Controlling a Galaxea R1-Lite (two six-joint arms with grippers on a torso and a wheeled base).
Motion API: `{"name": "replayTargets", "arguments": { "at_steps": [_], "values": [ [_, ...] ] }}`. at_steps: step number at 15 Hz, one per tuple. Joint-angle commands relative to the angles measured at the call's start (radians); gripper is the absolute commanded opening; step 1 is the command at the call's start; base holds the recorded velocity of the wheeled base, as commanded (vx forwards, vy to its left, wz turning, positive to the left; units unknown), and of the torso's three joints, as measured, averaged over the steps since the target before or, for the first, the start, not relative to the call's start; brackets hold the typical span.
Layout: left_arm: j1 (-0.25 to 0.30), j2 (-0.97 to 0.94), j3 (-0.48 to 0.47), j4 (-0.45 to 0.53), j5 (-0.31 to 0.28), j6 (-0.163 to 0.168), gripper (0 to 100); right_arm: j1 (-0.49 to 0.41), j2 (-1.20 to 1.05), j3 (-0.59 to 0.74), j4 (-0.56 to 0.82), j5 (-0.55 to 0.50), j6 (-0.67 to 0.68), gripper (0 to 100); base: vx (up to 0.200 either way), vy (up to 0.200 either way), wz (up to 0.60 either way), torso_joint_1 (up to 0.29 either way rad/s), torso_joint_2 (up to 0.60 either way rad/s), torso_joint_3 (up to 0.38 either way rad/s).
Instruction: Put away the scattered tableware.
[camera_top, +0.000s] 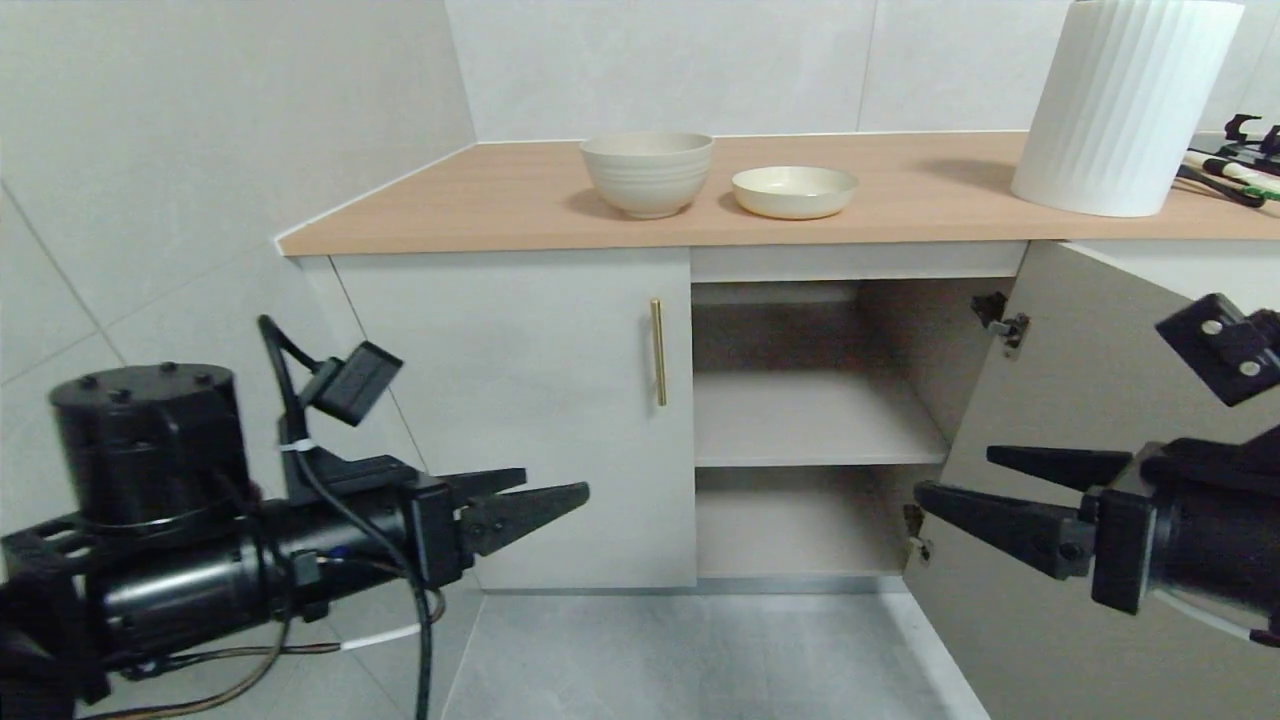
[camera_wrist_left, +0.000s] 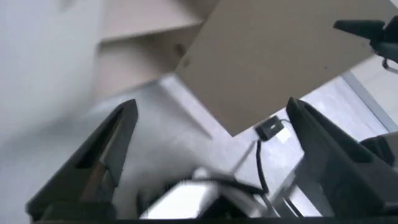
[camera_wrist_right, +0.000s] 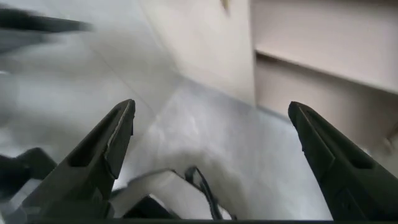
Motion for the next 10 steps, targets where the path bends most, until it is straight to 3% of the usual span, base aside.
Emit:
{"name": "replayTargets", "arguments": {
  "at_steps": [1, 2, 4, 6, 9, 10],
  "values": [
    [0.135, -0.286, -0.140, 0.319, 0.003, 0.001, 100, -0.018, 0.124, -0.169, 0.143, -0.019, 0.002, 100, 0.000, 0.000, 0.00, 0.000, 0.00, 0.000],
    [0.163, -0.320, -0.193, 0.440, 0.013, 0.001, 100, -0.018, 0.168, -0.230, 0.187, -0.048, 0.002, 100, 0.000, 0.000, 0.00, 0.000, 0.00, 0.000],
    [0.176, -0.339, -0.270, 0.552, 0.062, 0.001, 100, -0.018, 0.239, -0.316, 0.193, -0.146, 0.003, 100, 0.000, 0.000, 0.00, 0.000, 0.00, 0.000],
    [0.176, -0.332, -0.279, 0.553, 0.137, 0.005, 100, -0.026, 0.260, -0.324, 0.195, -0.175, 0.017, 100, 0.000, 0.000, 0.00, 0.000, 0.00, 0.000],
    [0.176, -0.300, -0.268, 0.530, 0.148, 0.058, 100, -0.027, 0.266, -0.318, 0.197, -0.178, 0.023, 100, 0.000, 0.000, 0.00, 0.000, 0.00, 0.000],
    [0.176, -0.299, -0.268, 0.530, 0.148, 0.059, 100, -0.027, 0.266, -0.315, 0.197, -0.180, 0.025, 100, 0.000, 0.000, 0.00, 0.000, 0.00, 0.000]
  ]
}}
